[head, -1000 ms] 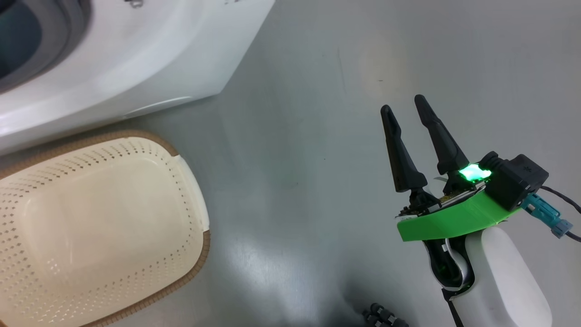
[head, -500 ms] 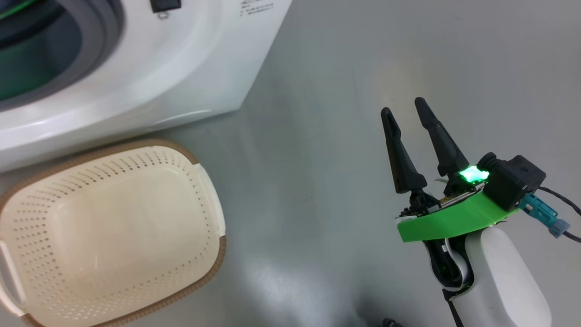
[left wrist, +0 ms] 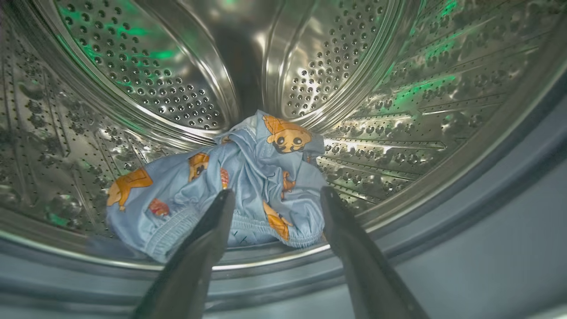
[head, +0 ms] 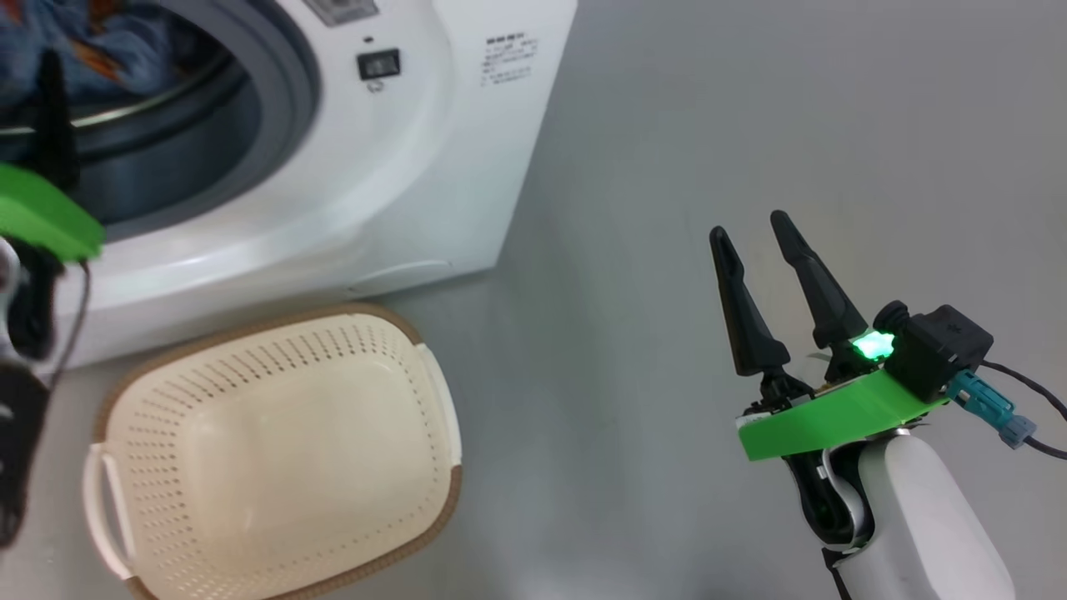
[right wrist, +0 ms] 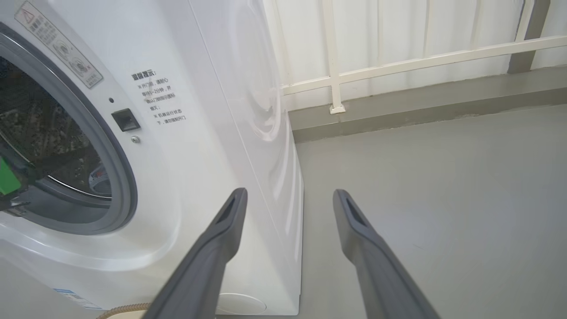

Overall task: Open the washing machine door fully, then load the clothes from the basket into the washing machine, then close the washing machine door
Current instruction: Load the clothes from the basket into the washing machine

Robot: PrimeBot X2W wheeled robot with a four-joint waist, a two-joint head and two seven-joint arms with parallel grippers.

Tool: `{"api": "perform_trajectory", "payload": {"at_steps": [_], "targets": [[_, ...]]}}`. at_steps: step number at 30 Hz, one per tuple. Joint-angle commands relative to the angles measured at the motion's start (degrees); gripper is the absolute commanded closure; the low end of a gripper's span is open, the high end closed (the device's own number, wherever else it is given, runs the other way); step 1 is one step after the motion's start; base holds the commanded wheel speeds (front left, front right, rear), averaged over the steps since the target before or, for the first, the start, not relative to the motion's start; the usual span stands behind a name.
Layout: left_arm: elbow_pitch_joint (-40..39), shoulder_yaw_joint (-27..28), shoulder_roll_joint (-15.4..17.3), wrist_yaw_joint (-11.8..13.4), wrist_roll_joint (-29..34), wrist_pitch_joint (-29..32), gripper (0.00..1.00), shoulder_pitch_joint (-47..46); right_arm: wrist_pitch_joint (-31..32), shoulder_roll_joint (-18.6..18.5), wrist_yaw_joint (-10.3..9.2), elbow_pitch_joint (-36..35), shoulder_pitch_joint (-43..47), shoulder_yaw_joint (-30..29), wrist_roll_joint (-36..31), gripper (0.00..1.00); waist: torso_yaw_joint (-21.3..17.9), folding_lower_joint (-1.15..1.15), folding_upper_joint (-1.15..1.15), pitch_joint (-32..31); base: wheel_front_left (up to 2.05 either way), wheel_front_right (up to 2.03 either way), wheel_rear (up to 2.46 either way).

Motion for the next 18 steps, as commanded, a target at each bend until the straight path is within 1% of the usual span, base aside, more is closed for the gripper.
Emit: {"api": "perform_trajectory", "payload": {"at_steps": [1,5,11,18], "targets": [[-2.83,3.08,2.26,0.33,0.78,-0.35,0.0,2.22,-0.27,-0.41,0.09,-1.04,1.5,1.11,-0.21,0.0,2.73,0.0,0.0,-4.08,0.0,0.0,0.0],[-8.23,7.35,1.36,0.42,2.13,-0.36,0.0,8.86,-0.27,-1.6,0.09,-0.32,2.18,1.45,0.15,0.0,4.19,0.0,0.0,-7.09,0.0,0.0,0.0],[-16.18,11.65,-0.49,0.89,5.22,-0.36,0.0,17.92,-0.27,-3.57,0.09,0.7,3.37,1.99,0.81,0.0,6.65,0.0,0.0,-10.94,0.0,0.0,0.0],[-25.3,16.0,-3.09,2.71,10.24,-0.36,0.0,28.97,-0.27,-5.29,0.09,1.4,4.93,2.15,1.74,0.0,8.8,0.0,0.0,-15.27,0.0,0.0,0.0]]}}
